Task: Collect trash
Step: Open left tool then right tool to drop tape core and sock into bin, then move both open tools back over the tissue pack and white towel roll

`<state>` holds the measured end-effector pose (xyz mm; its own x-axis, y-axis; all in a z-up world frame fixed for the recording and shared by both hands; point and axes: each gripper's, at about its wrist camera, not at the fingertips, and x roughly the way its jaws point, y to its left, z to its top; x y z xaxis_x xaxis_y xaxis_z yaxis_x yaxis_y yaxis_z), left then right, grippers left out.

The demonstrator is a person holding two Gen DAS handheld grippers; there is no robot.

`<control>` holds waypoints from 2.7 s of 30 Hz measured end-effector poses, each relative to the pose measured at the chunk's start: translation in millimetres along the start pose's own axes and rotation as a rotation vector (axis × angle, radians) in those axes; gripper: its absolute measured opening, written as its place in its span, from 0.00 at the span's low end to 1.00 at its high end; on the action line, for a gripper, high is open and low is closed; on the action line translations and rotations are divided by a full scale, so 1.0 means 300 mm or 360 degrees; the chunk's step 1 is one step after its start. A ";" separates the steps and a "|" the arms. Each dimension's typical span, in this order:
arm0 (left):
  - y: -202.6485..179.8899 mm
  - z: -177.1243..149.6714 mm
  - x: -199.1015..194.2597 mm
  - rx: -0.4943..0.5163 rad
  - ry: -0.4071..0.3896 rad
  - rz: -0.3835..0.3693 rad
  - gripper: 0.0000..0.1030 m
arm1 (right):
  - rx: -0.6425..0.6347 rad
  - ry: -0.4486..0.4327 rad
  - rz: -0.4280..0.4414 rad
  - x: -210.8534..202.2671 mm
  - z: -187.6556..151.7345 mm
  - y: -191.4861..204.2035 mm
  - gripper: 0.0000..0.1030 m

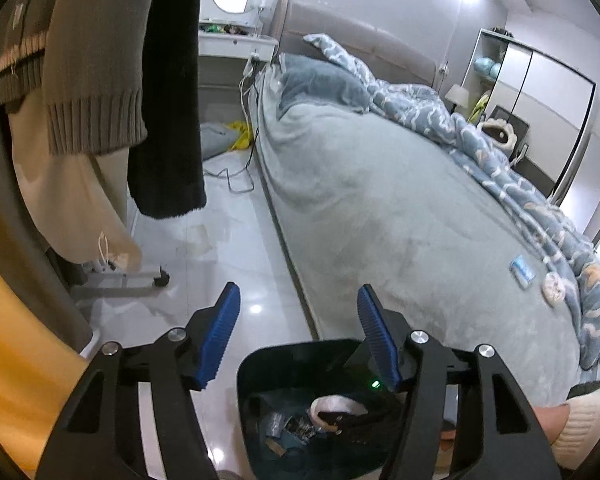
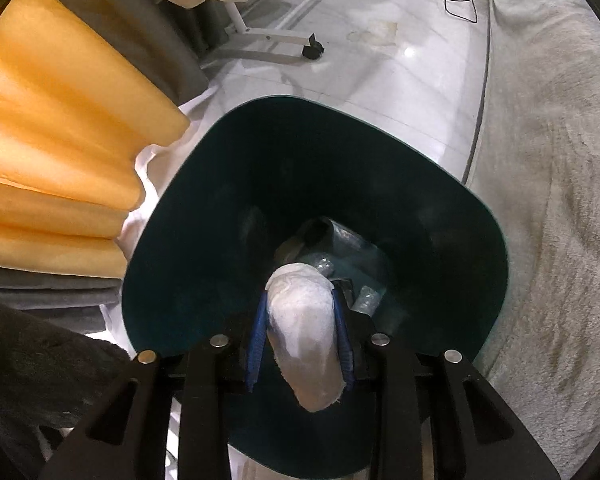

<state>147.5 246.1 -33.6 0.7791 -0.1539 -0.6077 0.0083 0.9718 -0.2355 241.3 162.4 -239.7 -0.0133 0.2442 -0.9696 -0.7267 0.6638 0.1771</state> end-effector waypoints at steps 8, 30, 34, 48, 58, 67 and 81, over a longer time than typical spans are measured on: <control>-0.061 0.051 -0.065 0.0053 -0.0122 -0.0022 0.61 | 0.0007 -0.0033 -0.0054 -0.024 -0.009 0.001 0.68; -0.271 0.150 -0.109 0.0133 -0.0344 -0.0134 0.80 | 0.0165 -0.0691 0.0002 -0.492 -0.099 -0.118 0.85; -0.325 0.164 -0.099 0.0141 -0.0347 -0.0159 0.82 | 0.0212 -0.0774 -0.0041 -0.552 -0.119 -0.162 0.85; -0.505 0.176 -0.005 0.0135 -0.0305 -0.0234 0.92 | 0.0284 -0.0917 -0.0228 -0.722 -0.256 -0.345 0.85; -0.619 0.178 0.042 0.0172 -0.0280 -0.0279 0.95 | 0.0334 -0.0979 -0.0348 -0.798 -0.369 -0.452 0.85; -0.698 0.176 0.087 0.0183 -0.0280 -0.0275 0.95 | 0.0374 -0.1012 -0.0448 -0.852 -0.455 -0.534 0.85; -0.817 0.150 0.153 0.0239 -0.0229 -0.0329 0.95 | 0.0518 -0.1047 -0.0536 -0.921 -0.606 -0.690 0.85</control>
<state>209.4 8.8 30.5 0.8322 -0.3347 -0.4421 0.2603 0.9398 -0.2215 270.4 -171.1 -39.1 0.6515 0.2933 -0.6997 -0.3817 0.9237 0.0317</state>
